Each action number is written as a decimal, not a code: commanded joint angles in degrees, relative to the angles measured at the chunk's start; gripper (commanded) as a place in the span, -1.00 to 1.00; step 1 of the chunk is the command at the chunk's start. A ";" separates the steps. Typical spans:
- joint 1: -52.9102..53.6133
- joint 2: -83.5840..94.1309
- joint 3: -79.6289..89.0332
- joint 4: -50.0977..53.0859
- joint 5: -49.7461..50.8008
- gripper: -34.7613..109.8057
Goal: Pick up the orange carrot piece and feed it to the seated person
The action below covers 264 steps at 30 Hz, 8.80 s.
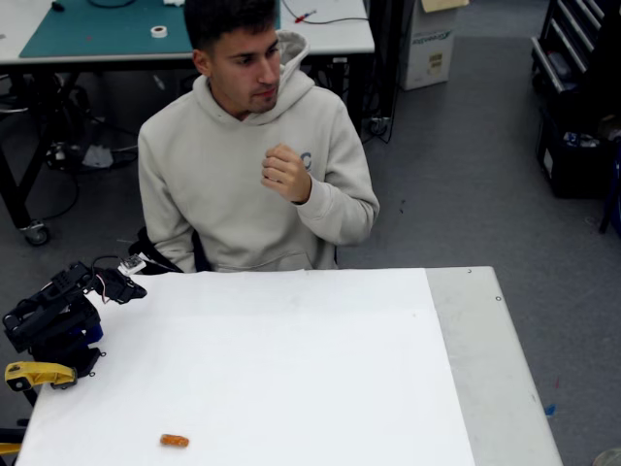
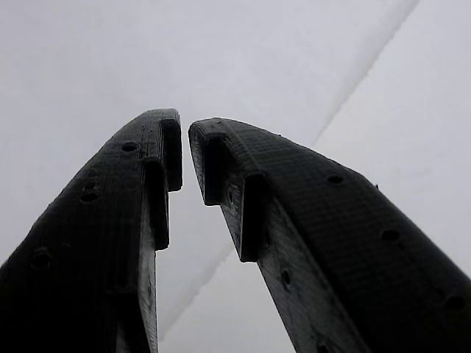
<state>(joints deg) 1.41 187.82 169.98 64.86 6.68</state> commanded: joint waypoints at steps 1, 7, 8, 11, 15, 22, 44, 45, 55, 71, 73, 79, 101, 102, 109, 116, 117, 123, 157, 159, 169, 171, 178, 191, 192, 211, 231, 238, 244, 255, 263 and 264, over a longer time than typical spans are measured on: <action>0.35 0.79 -2.20 0.44 0.79 -0.55; 0.35 0.79 -2.20 0.44 0.79 -0.55; 0.35 0.79 -2.20 0.44 0.79 -0.55; 0.35 0.79 -2.20 0.44 0.79 -0.55; 0.35 0.79 -2.20 0.44 0.79 -0.55; 0.35 0.79 -2.20 0.44 0.79 -0.55; 0.35 0.79 -2.20 0.44 0.79 -0.55; 0.35 0.79 -2.20 0.44 0.79 -0.55; 0.35 0.79 -2.20 0.44 0.79 -0.55; 0.35 0.79 -2.20 0.44 0.79 -0.55; 0.35 0.79 -2.20 0.44 0.79 -0.55; 0.35 0.79 -2.20 0.44 0.79 -0.55; 0.35 0.79 -2.20 0.35 0.79 -0.55; 0.35 0.79 -2.20 0.35 0.79 -0.55; 0.09 0.88 -2.11 0.18 0.88 -0.55; -0.44 0.88 -2.11 0.09 0.79 -0.55; -0.44 0.88 -2.11 0.09 1.23 -0.55; 0.18 0.97 -2.29 0.00 1.32 -0.55; 30.15 -37.00 -39.46 0.62 0.79 -0.55; 32.52 -38.41 -40.08 0.62 0.79 -0.55; 41.57 -43.59 -40.34 0.44 0.70 -0.55; 43.15 -44.74 -40.34 0.18 0.62 -0.55; 47.72 -49.22 -40.52 -0.09 0.53 -0.55; 54.49 -62.75 -53.61 -0.09 0.09 -0.55; 55.20 -63.98 -54.84 -0.09 -0.79 -0.55; 74.09 -80.68 -65.74 -0.09 -30.85 -0.55; 83.58 -105.29 -89.65 -0.09 -40.25 -0.55; 84.55 -109.25 -92.90 -0.09 -40.34 -0.55; 84.11 -109.60 -93.16 -0.18 -40.43 -0.55; 84.11 -109.69 -92.72 -0.18 -40.43 -0.24; 83.67 -109.78 -92.55 -0.18 -40.34 -0.22; 83.67 -109.78 -92.55 -0.18 -40.34 -0.23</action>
<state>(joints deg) 84.73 76.29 81.12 64.78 -32.78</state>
